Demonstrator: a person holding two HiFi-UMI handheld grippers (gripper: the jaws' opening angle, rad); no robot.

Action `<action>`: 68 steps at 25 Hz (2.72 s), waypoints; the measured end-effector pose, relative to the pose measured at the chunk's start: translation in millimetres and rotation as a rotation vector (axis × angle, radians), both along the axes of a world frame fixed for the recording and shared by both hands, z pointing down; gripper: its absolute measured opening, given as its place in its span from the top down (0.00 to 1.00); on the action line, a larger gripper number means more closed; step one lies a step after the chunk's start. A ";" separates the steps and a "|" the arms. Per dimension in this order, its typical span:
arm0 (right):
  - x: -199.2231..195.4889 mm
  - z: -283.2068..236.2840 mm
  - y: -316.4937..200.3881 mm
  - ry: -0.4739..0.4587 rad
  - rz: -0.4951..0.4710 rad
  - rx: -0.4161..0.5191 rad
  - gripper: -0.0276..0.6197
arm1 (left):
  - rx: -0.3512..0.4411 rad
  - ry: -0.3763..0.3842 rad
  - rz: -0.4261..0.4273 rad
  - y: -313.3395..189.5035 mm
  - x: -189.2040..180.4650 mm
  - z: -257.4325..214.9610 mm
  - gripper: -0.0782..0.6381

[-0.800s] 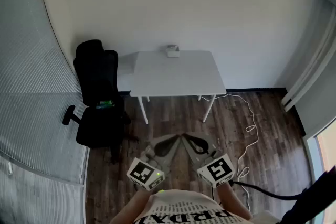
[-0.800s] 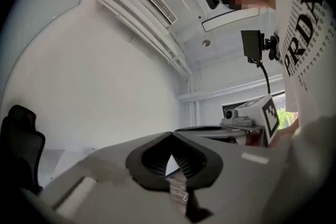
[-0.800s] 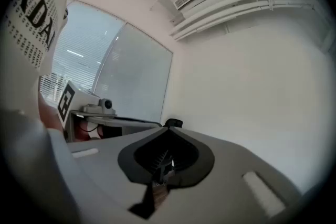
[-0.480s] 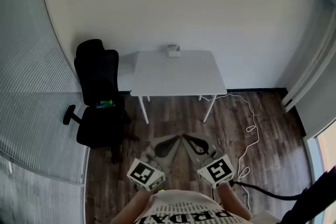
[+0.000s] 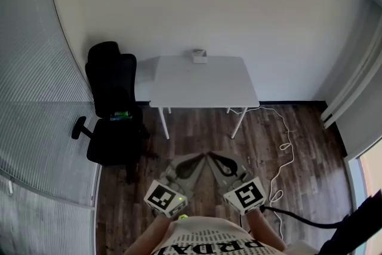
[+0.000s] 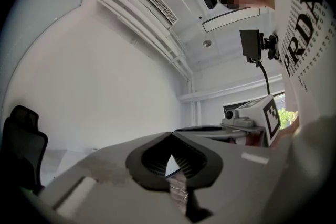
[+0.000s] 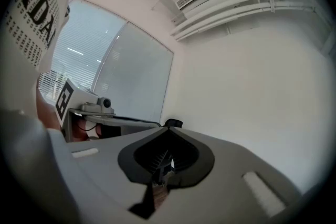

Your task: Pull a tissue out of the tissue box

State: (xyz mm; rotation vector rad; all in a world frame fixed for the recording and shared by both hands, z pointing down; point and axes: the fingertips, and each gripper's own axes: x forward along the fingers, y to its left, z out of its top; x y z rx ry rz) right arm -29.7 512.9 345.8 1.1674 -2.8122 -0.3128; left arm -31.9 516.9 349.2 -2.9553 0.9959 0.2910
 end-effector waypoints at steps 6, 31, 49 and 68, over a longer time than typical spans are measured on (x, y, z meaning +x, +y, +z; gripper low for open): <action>-9.0 6.2 2.1 -0.004 0.009 -0.019 0.95 | -0.007 -0.030 0.004 1.9 -10.2 10.2 0.91; -52.9 33.5 -9.6 0.047 0.028 -0.052 0.95 | -0.065 -0.001 0.030 -7.9 -53.2 38.1 0.91; 23.4 28.2 -115.5 0.034 -0.033 -0.090 0.95 | -0.086 -0.042 -0.033 -111.9 22.2 30.2 0.91; 96.4 36.7 -196.9 0.037 -0.103 -0.090 0.95 | -0.105 -0.032 -0.099 -196.8 95.4 39.5 0.91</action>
